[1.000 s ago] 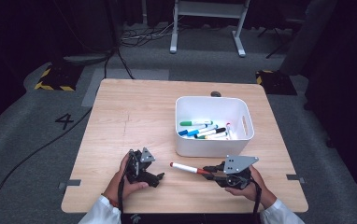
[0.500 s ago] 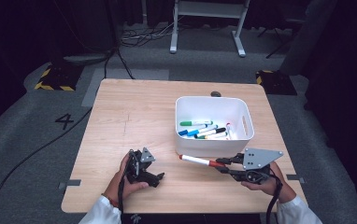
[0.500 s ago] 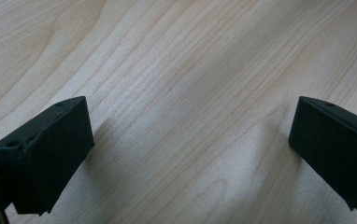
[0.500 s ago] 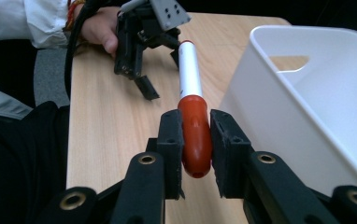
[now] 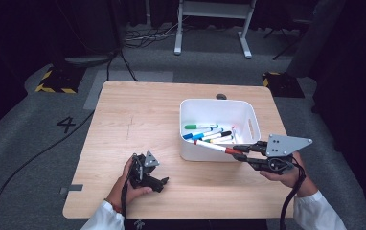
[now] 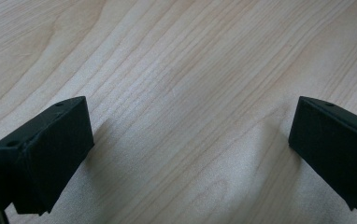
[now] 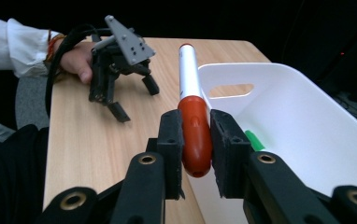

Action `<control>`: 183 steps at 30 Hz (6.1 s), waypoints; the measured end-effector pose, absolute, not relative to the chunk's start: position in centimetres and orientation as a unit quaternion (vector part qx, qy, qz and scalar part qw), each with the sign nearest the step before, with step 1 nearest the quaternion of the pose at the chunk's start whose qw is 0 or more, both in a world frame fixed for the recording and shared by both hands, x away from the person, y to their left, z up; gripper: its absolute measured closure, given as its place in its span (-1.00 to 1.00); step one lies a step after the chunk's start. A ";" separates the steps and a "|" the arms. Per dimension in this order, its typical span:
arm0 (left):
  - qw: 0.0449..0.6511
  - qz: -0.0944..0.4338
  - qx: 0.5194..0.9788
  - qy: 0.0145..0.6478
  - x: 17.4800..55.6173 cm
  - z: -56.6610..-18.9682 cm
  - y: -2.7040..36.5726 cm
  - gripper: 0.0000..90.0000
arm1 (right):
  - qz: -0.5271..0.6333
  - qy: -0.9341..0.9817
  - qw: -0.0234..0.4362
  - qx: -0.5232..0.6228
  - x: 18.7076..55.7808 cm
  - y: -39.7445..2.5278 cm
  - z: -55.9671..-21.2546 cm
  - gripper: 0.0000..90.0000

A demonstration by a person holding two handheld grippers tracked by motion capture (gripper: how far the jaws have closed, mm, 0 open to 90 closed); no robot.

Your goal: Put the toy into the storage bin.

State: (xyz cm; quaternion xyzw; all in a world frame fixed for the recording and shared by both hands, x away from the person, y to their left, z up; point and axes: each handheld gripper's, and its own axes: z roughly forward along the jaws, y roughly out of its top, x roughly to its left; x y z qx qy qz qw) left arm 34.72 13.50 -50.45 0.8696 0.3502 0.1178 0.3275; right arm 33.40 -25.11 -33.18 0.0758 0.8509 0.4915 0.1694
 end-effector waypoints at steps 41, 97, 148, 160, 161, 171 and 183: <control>0.326 0.118 0.870 0.350 34.7 -50.4 13.5 -1.00 | 0.318 0.938 0.090 0.100 44.9 -23.2 -36.0 0.67; 0.326 0.119 0.870 0.351 34.7 -50.4 13.5 -1.00 | 0.388 0.845 0.263 0.257 38.6 -29.0 -33.8 -0.43; 0.325 0.121 0.870 0.350 34.8 -50.4 13.5 -1.00 | 0.312 0.862 0.247 0.313 34.0 -33.2 -47.2 -0.53; 0.326 0.120 0.870 0.350 34.8 -50.4 13.5 -1.00 | 0.322 0.854 0.221 0.343 33.3 -34.6 -49.5 -0.58; 0.325 0.121 0.870 0.350 34.8 -50.4 13.5 -1.00 | 0.328 0.850 0.217 0.350 33.2 -34.7 -49.7 -0.58; 0.325 0.121 0.870 0.350 34.8 -50.4 13.5 -1.00 | 0.358 0.819 0.182 0.409 33.2 -36.5 -50.4 -0.64; 0.326 0.120 0.869 0.351 34.8 -50.4 13.4 -1.00 | 0.358 0.819 0.183 0.409 33.2 -36.5 -50.4 -0.65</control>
